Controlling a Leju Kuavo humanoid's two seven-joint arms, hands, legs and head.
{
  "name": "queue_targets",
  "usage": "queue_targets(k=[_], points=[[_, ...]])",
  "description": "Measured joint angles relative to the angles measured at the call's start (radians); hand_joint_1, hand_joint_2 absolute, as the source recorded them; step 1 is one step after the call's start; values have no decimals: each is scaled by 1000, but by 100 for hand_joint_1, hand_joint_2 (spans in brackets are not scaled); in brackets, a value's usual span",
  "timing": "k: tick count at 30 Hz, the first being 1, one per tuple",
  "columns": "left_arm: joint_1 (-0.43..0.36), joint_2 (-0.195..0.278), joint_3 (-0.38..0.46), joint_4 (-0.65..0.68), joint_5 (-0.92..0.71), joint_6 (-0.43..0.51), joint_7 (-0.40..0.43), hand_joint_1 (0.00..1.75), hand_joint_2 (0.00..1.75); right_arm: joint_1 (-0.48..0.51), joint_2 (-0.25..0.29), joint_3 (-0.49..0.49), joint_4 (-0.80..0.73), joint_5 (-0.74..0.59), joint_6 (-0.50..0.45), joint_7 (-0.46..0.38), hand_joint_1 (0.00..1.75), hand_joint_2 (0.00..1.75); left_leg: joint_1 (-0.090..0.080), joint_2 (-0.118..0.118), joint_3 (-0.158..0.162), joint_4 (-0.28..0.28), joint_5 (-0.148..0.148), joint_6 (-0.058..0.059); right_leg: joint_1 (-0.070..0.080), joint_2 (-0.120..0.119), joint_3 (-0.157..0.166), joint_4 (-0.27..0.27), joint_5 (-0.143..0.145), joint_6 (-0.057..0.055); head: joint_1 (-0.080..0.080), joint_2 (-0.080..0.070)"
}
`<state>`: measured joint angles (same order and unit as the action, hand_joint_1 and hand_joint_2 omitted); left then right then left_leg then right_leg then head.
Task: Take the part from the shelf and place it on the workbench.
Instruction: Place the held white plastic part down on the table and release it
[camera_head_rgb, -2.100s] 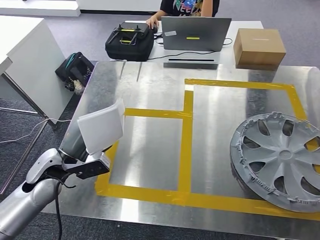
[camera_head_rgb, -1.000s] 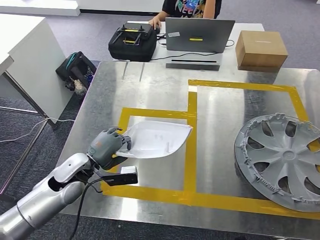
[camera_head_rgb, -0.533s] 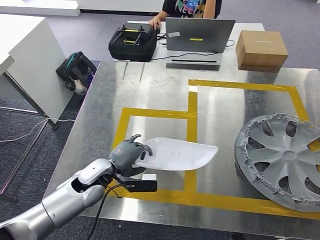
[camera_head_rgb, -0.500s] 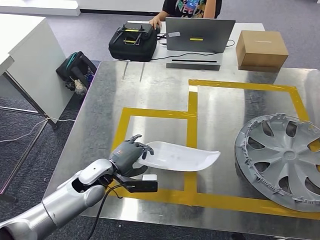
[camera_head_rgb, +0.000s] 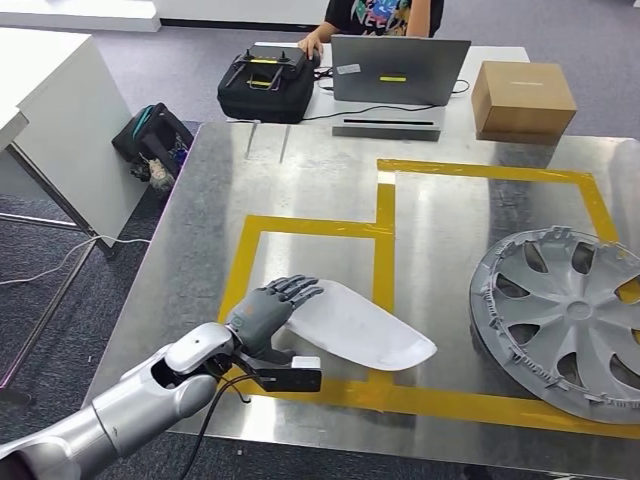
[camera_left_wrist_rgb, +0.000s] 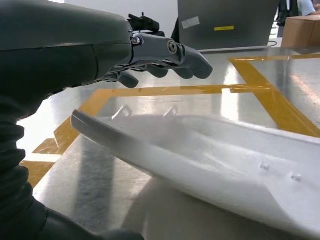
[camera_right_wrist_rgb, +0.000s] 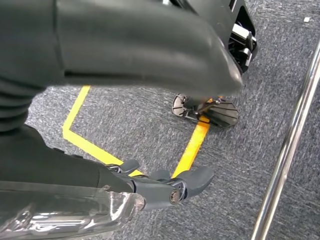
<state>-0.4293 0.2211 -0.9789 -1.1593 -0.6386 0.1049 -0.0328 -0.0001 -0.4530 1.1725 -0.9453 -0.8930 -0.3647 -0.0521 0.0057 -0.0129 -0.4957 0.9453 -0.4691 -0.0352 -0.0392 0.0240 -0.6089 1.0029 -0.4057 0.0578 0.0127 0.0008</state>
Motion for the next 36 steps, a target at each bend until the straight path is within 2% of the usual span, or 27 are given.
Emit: queue_targets(k=[8,12,16,18,20,23,25,28,31,36], points=[[-5,0,-6,7,0,0,2,0,175,1,2,-2,2,0,0,1,0,0,0,0,0,0,0,0,0,0,0,0,0,0,0,0],[-5,0,-4,9,12,6,26,0,0,3,3,-5,3,2,0,1,0,0,0,0,0,0,0,0,0,0,0,0,0,0,0,0],[10,-1,17,12,58,51,59,0,0,11,5,-12,4,-2,-4,3,0,0,0,0,0,0,0,0,0,0,0,0,0,0,0,0],[30,-1,40,12,105,112,37,0,0,20,5,-19,4,-13,-12,2,0,0,0,0,0,0,0,0,0,0,0,0,0,0,0,0],[62,2,80,1,173,215,-37,0,0,33,4,-27,3,-38,-24,-10,0,0,0,0,0,0,-1,1,0,0,0,0,0,0,0,0],[138,24,167,-55,296,419,-226,0,0,58,-1,-34,-3,-91,-46,-46,0,0,0,0,-1,0,-1,2,0,0,0,0,-1,0,0,0],[192,52,231,-115,351,501,-318,0,0,73,-10,-34,-12,-124,-58,-71,0,0,0,0,-2,0,-2,2,0,0,0,0,-1,0,0,0],[258,93,313,-201,387,533,-391,0,0,81,-25,-28,-27,-168,-78,-100,0,0,0,0,-3,0,-2,2,0,0,0,0,-2,0,0,0],[302,115,372,-277,425,539,-447,0,0,75,-35,-15,-39,-201,-91,-120,0,0,0,0,-3,0,-1,3,0,-1,0,0,-1,0,0,0],[330,130,410,-354,473,539,-502,0,0,68,-43,4,-52,-227,-104,-134,0,0,-1,0,-3,0,-1,4,0,-2,2,-1,-1,1,0,0]])
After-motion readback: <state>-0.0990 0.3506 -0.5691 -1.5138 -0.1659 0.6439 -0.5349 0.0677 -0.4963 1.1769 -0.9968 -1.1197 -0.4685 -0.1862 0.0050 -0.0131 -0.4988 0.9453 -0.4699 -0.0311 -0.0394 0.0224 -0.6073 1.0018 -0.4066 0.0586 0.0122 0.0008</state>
